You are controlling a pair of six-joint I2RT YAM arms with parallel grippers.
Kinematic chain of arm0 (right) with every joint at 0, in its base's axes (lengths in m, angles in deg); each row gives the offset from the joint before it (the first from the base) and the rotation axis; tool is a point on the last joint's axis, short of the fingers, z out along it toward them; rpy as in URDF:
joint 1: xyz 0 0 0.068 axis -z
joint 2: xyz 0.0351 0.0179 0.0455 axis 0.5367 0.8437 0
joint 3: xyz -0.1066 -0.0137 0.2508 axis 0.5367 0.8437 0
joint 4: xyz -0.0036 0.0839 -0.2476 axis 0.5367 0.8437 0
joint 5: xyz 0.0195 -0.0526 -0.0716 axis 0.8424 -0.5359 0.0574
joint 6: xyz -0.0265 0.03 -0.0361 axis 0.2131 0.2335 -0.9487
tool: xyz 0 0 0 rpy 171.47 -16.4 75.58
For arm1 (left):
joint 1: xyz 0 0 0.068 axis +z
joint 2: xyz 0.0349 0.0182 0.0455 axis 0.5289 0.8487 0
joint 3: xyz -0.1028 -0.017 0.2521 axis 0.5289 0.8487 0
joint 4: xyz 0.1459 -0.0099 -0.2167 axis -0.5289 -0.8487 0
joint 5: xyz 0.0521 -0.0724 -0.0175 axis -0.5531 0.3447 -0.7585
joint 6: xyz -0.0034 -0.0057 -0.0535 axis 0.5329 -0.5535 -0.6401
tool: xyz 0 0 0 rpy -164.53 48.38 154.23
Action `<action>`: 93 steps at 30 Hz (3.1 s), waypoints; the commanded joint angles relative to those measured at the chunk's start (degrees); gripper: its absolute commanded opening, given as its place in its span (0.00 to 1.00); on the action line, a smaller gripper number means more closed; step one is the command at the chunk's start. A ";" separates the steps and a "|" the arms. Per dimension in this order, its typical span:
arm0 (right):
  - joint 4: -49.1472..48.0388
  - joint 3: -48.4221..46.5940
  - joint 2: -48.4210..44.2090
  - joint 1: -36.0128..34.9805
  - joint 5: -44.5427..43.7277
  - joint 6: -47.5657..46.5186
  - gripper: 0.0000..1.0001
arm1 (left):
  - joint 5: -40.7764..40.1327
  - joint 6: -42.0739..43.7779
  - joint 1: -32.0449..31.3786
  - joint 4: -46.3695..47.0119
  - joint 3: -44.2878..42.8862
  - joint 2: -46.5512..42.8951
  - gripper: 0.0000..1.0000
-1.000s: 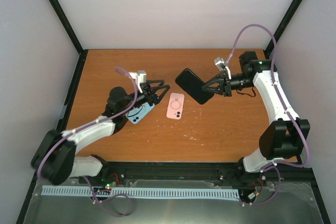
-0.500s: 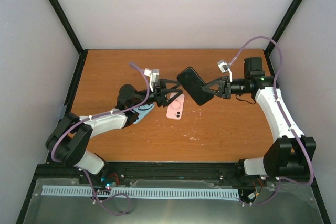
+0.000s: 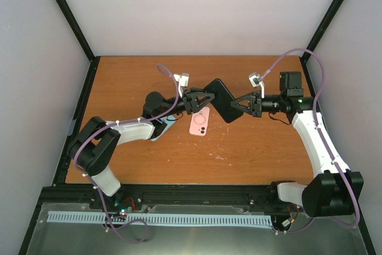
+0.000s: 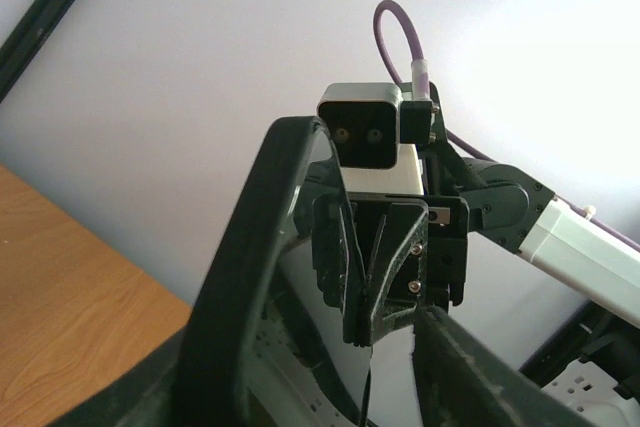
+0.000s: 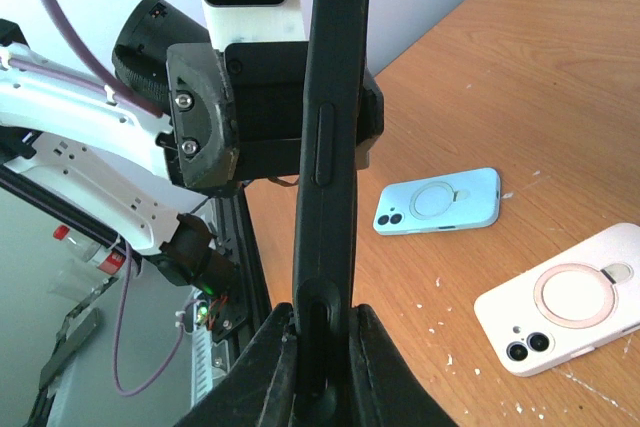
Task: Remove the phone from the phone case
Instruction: Pick up the phone at the center of the board, then remove the phone case from the phone.
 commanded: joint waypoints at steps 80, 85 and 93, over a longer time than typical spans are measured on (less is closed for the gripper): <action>32.58 -7.84 -0.67 -22.58 -4.95 -48.23 0.47 | 29.07 20.88 7.99 -52.76 -17.96 -14.92 0.00; 34.46 -7.92 -0.65 -22.59 -4.35 -50.57 0.34 | 29.86 21.01 7.99 -52.81 -17.84 -14.28 0.00; 35.60 -7.84 -1.34 -22.76 -2.57 -51.91 0.28 | 31.88 19.48 7.99 -50.00 -17.53 -12.42 0.00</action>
